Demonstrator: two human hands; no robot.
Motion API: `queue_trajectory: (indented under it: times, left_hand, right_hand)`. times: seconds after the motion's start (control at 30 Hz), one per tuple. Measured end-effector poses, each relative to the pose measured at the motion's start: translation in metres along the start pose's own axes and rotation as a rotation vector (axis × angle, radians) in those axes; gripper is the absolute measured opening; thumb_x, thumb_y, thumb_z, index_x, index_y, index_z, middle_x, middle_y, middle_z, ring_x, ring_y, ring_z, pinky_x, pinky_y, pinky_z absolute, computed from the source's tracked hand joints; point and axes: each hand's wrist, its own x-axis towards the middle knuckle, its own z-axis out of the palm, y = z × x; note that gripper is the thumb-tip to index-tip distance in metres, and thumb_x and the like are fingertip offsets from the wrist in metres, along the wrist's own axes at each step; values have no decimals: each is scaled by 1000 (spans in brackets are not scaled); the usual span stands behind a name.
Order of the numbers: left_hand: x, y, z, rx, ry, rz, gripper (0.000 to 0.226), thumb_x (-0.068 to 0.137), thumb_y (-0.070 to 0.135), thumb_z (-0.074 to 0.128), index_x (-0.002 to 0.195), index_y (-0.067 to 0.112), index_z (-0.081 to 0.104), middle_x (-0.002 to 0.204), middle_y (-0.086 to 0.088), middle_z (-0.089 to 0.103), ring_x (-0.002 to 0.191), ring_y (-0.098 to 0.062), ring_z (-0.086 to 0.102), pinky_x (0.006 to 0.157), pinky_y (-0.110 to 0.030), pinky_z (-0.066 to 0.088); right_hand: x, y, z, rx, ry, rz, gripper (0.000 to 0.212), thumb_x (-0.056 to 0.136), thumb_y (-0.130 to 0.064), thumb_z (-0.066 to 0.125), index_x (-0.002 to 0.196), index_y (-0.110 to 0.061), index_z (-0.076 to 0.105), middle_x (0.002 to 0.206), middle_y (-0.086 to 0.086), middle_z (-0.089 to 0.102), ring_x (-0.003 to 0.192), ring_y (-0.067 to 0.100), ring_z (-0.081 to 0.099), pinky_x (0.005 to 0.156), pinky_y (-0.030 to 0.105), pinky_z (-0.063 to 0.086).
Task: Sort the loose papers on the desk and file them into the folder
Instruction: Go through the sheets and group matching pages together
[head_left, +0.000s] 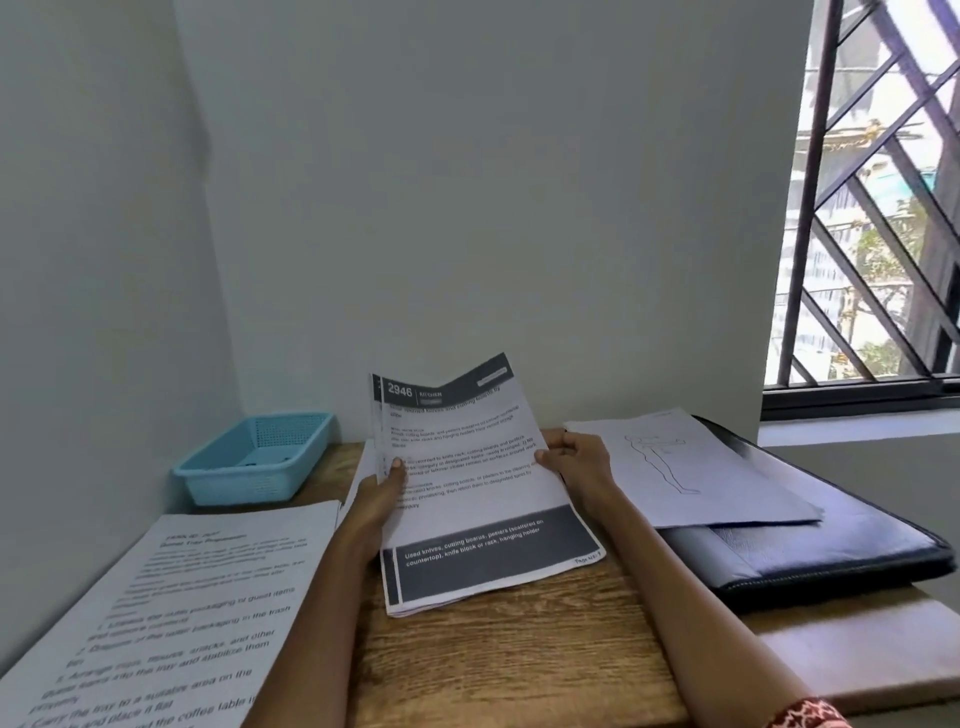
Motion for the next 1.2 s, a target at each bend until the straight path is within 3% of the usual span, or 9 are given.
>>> queue_trajectory:
  times: [0.17, 0.37, 0.47, 0.57, 0.7, 0.87, 1.0, 1.1, 1.2]
  left_hand:
    - [1, 2, -6, -114, -21, -53, 37, 97, 24, 46, 128, 2, 48, 127, -21, 57, 115, -36, 56, 101, -49, 42]
    - [0, 8, -15, -225, -46, -41, 36, 99, 23, 40, 130, 6, 47, 126, -19, 56, 121, -35, 50, 95, -45, 42]
    - [-2, 9, -16, -203, -60, -38, 28, 97, 24, 44, 118, 8, 54, 108, -12, 64, 109, -32, 56, 92, -46, 43]
    - [-2, 10, -16, -177, -57, -7, 34, 95, 23, 48, 125, 7, 52, 111, -15, 64, 109, -33, 57, 96, -49, 43]
    - [-5, 13, -16, -139, -43, 24, 37, 96, 32, 45, 125, 9, 52, 124, -17, 59, 114, -34, 57, 98, -48, 44]
    - [-6, 13, -15, -84, -32, 35, 34, 96, 37, 43, 116, 12, 56, 124, -17, 59, 115, -33, 56, 102, -51, 41]
    - [-9, 23, -17, -114, 174, 189, 36, 98, 33, 41, 119, 5, 52, 115, -12, 59, 109, -26, 56, 92, -39, 44]
    - [-11, 37, -32, -212, 418, 345, 47, 98, 37, 42, 130, 3, 47, 118, -8, 55, 113, -24, 53, 90, -28, 42]
    - [-16, 56, -45, -266, 487, 428, 49, 98, 39, 42, 132, 3, 47, 124, -12, 55, 109, -24, 54, 89, -26, 42]
  right_hand:
    - [-2, -7, 4, -234, 27, -109, 22, 83, 2, 61, 82, -17, 73, 88, 3, 70, 81, 19, 67, 79, 31, 55]
    - [8, -1, -8, -165, 175, -88, 31, 80, 9, 49, 79, -16, 68, 79, 8, 71, 71, 24, 68, 72, 41, 58]
    - [6, -1, -4, -130, 60, -39, 16, 88, -12, 62, 104, -13, 62, 95, 5, 68, 81, 18, 66, 70, 30, 57]
    - [2, 2, 4, -117, -73, -66, 23, 82, -20, 73, 102, -13, 64, 97, 0, 69, 84, 12, 67, 66, 19, 54]
    - [-1, 3, 4, -76, -65, -89, 13, 80, -9, 73, 91, -14, 69, 99, 7, 72, 86, 22, 70, 80, 38, 58]
    - [-3, 1, 5, -44, -66, -59, 18, 82, -3, 67, 94, -17, 69, 102, 8, 72, 86, 21, 70, 78, 34, 58]
    - [-2, 0, 3, -290, -51, -109, 29, 84, -1, 62, 111, -11, 67, 103, -1, 64, 89, 15, 62, 70, 16, 47]
    - [-5, 5, 1, -561, -80, -111, 20, 86, -2, 55, 104, -4, 65, 99, 5, 65, 84, 20, 58, 65, 24, 42]
    - [-5, 9, 3, -679, -115, -93, 16, 84, 4, 49, 95, 1, 60, 96, 15, 65, 82, 26, 57, 57, 24, 36]
